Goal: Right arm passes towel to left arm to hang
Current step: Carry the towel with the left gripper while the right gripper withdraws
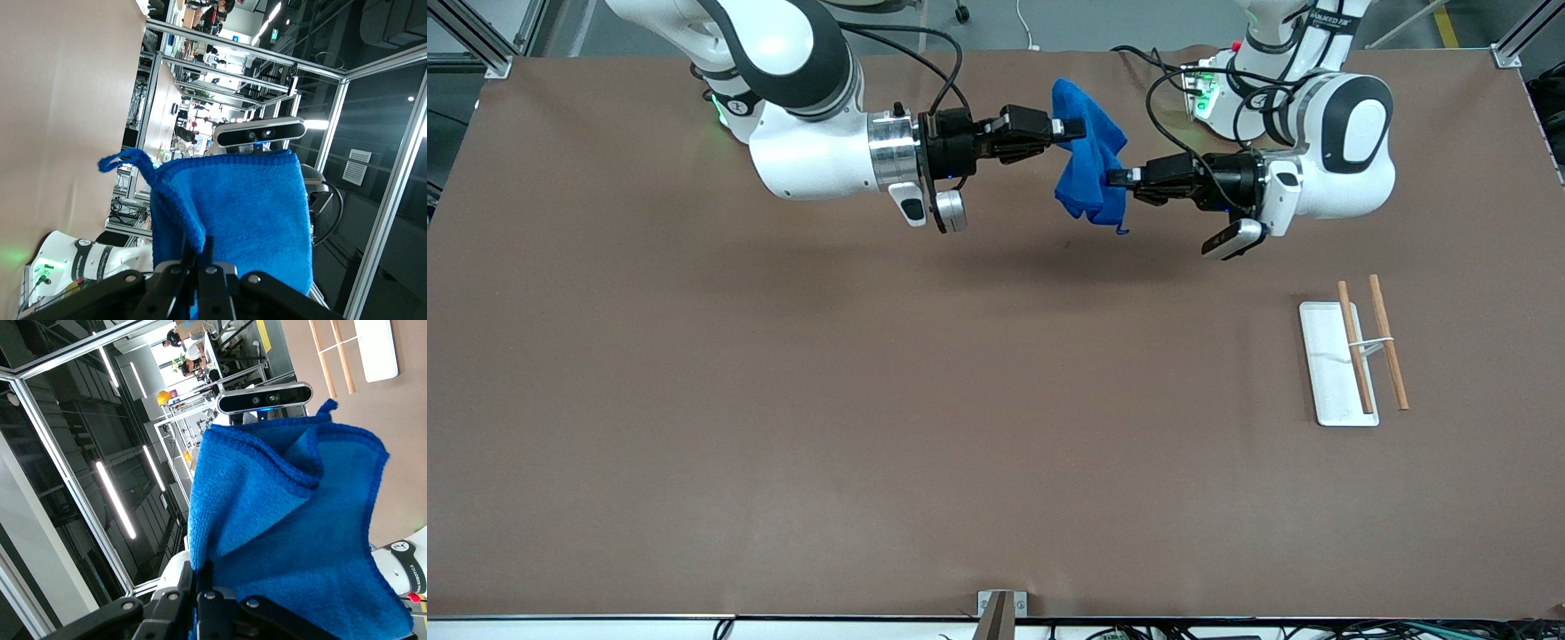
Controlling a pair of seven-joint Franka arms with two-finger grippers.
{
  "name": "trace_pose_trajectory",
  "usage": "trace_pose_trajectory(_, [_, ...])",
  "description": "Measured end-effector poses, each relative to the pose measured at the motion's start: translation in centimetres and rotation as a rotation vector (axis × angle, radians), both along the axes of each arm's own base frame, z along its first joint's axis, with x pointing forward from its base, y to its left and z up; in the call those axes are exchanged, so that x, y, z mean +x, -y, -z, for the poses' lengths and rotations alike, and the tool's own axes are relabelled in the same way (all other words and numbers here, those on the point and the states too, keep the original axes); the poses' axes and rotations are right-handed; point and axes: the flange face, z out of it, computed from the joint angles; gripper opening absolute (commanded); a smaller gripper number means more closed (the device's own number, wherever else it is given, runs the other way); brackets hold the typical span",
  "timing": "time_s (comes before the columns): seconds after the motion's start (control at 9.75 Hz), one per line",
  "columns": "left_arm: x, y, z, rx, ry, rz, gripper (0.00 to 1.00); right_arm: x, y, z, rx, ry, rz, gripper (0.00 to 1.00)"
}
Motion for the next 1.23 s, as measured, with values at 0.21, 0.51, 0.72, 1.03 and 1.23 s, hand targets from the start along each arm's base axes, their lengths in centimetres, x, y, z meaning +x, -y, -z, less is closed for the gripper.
trace_pose_trajectory(0.21, [0.0,0.0,0.0,0.0,0.001,-0.001,0.0,0.0,0.0,0.0,-0.001,0.0,0.002,0.47])
trace_pose_trajectory(0.51, [0.6,-0.1,-1.0,0.018,0.033,0.012,0.0,1.0,1.6,1.6,-0.115,0.054,-0.02,1.0])
trace_pose_trajectory(0.72, [1.5,-1.4,-2.1,0.133,0.111,0.084,0.0,3.2,5.0,2.7,-0.323,0.105,-0.069,1.0])
trace_pose_trajectory(1.03, [4.2,-5.9,-4.4,0.431,0.254,0.171,0.0,6.8,12.8,3.5,-0.717,0.234,-0.151,1.0])
trace_pose_trajectory(1.23, [6.6,-10.2,-5.9,0.684,0.283,0.178,0.0,9.0,19.6,3.3,-0.959,0.289,-0.148,1.0])
